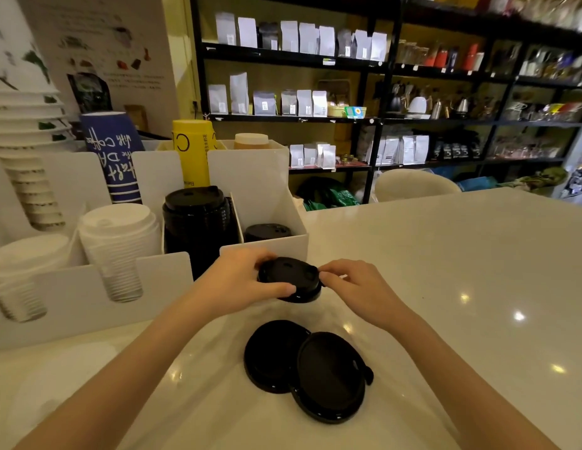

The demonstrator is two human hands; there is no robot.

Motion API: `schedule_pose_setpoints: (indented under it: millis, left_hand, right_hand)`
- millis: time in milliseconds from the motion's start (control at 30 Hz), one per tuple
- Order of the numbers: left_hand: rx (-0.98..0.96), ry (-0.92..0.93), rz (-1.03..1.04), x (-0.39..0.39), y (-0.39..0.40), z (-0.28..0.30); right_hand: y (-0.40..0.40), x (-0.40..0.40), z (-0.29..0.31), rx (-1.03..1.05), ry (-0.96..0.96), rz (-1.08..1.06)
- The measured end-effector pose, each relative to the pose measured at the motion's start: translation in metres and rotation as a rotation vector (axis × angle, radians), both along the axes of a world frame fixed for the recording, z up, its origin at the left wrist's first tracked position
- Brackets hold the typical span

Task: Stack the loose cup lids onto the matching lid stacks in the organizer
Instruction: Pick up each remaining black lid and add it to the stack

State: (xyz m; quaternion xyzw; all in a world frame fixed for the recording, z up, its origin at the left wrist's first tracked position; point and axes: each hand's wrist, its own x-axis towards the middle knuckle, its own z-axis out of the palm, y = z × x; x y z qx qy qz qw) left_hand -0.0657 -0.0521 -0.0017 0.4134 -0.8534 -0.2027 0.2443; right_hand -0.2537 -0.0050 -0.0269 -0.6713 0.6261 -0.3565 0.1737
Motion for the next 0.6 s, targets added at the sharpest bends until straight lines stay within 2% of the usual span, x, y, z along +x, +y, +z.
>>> schedule_pose_setpoints:
  millis: [200, 400, 500, 600]
  left_hand:
    - [-0.112, 0.147, 0.091, 0.018, 0.000, 0.032]
    - [-0.123, 0.417, 0.218, 0.039, -0.003, 0.054]
    - [-0.119, 0.597, 0.270, 0.050, -0.010, 0.060]
    - [-0.165, 0.670, 0.326, 0.061, -0.020, 0.059]
  right_hand:
    - [-0.007, 0.012, 0.044, -0.136, -0.007, 0.015]
    - [-0.036, 0.043, 0.083, -0.325, -0.062, 0.009]
    - [-0.051, 0.062, 0.090, -0.372, -0.169, 0.024]
    - [-0.060, 0.081, 0.090, -0.375, -0.357, 0.085]
